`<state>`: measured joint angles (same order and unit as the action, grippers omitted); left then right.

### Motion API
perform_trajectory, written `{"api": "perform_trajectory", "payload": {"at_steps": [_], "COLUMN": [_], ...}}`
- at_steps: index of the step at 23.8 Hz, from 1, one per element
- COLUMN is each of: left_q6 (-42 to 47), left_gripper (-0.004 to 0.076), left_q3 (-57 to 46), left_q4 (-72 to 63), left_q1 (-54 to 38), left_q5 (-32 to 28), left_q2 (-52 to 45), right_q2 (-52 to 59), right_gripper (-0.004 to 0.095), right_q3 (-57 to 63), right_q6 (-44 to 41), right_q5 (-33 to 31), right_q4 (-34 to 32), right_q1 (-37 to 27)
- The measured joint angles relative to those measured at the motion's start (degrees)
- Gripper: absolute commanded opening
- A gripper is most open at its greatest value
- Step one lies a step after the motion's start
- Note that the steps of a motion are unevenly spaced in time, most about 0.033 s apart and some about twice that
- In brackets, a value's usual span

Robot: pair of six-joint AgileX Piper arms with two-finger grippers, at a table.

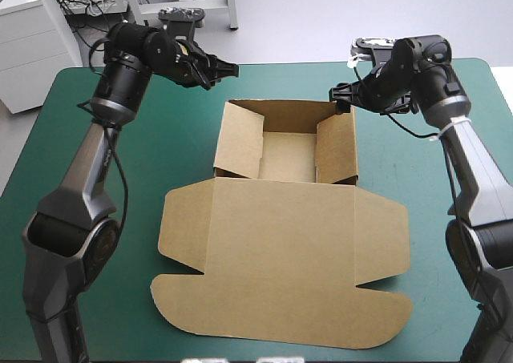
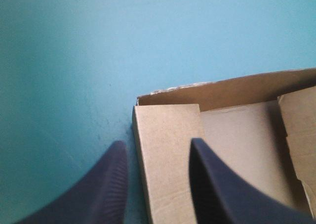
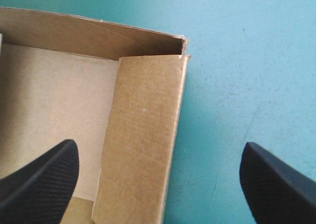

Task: Fold the box

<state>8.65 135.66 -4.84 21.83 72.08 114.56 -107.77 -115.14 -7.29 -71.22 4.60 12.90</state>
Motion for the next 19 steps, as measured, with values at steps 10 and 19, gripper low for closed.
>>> {"api": "perform_trajectory", "payload": {"at_steps": [10, 19], "left_q6": [-8.33, -9.82], "left_gripper": [-0.0032, -0.0032], "left_q3": [-20.19, -50.39], "left_q4": [-2.78, -3.78], "left_q1": [0.00, 0.00], "left_q5": [0.06, -0.36], "left_q2": [-30.25, -55.10], "right_q2": [12.97, 12.60], "right_gripper": [0.0806, 0.0806], "right_q3": [14.68, 14.97], "right_q6": [-0.44, -1.08], "right_q5": [-0.17, 3.76], "right_q4": [-1.47, 1.12], "right_q1": [0.00, 0.00]}}
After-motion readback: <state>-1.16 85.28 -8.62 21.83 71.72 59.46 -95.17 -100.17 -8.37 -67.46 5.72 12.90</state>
